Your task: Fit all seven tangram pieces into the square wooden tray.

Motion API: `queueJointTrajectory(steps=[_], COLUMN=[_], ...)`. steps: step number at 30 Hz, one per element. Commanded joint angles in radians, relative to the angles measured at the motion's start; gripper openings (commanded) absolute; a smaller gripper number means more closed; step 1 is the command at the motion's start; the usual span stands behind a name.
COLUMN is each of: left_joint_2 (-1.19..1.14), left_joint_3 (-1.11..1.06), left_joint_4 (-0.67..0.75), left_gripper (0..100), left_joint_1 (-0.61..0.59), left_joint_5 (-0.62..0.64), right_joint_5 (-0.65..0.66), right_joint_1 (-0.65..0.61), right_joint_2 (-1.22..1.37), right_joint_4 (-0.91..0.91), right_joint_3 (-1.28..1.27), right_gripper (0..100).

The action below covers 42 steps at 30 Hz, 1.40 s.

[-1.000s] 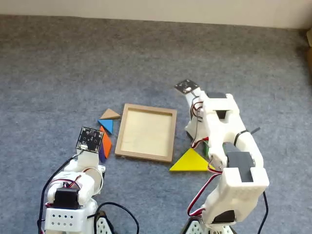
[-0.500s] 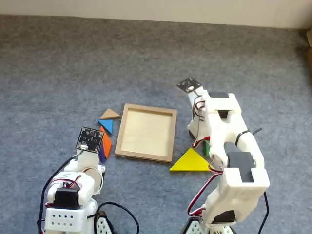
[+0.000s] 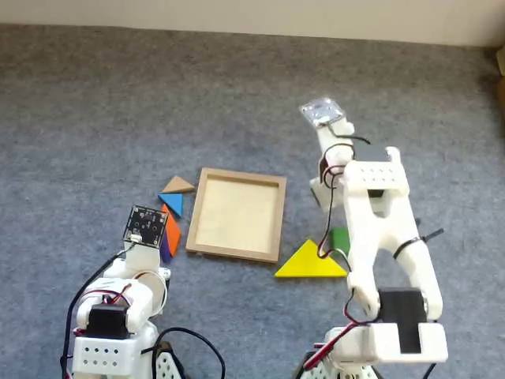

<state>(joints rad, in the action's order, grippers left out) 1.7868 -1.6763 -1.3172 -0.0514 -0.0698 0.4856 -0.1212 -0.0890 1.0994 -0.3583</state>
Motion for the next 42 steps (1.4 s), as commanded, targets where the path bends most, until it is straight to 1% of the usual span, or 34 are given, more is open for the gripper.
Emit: queueJointTrajectory(steps=[1,4,6,10,12,18,23,28,33,38,42], left_joint_2=[0.038,0.038,0.038,0.038,0.038,0.038,0.038,0.038,0.038,0.038,0.038], left_joint_3=[-0.019,-0.019,-0.019,-0.019,-0.019,-0.019,-0.019,-0.019,-0.019,-0.019,-0.019], left_joint_4=[-0.005,-0.005,-0.005,-0.005,-0.005,-0.005,-0.005,-0.005,-0.005,-0.005,-0.005], left_gripper=[1,1,1,1,1,1,1,1,1,1,1], left_joint_1=[-0.015,-0.015,-0.015,-0.015,-0.015,-0.015,-0.015,-0.015,-0.015,-0.015,-0.015], left_joint_5=[-0.006,-0.006,-0.006,-0.006,-0.006,-0.006,-0.006,-0.006,-0.006,-0.006,-0.006], right_joint_5=[-0.069,-0.15,-0.199,-0.255,-0.282,-0.404,-0.552,-0.684,-0.833,-0.913,-0.947], right_joint_1=[0.015,0.008,-0.025,-0.156,-0.222,-0.374,-0.476,-0.512,-0.526,-0.535,-0.535], right_joint_2=[-0.079,-0.104,-0.127,-0.159,-0.16,-0.156,-0.154,-0.125,-0.013,0.039,0.045], right_joint_4=[0.01,0.01,0.041,0.136,0.154,0.15,0.108,0.045,-0.067,-0.111,-0.124], right_joint_3=[0.012,0.012,0.013,0.021,0.021,0.013,0.01,0.012,0.013,0.019,0.021], right_gripper=[21.4,21.3,21.3,21.3,21.3,21.3,21.3,21.3,21.3,21.7,21.7])
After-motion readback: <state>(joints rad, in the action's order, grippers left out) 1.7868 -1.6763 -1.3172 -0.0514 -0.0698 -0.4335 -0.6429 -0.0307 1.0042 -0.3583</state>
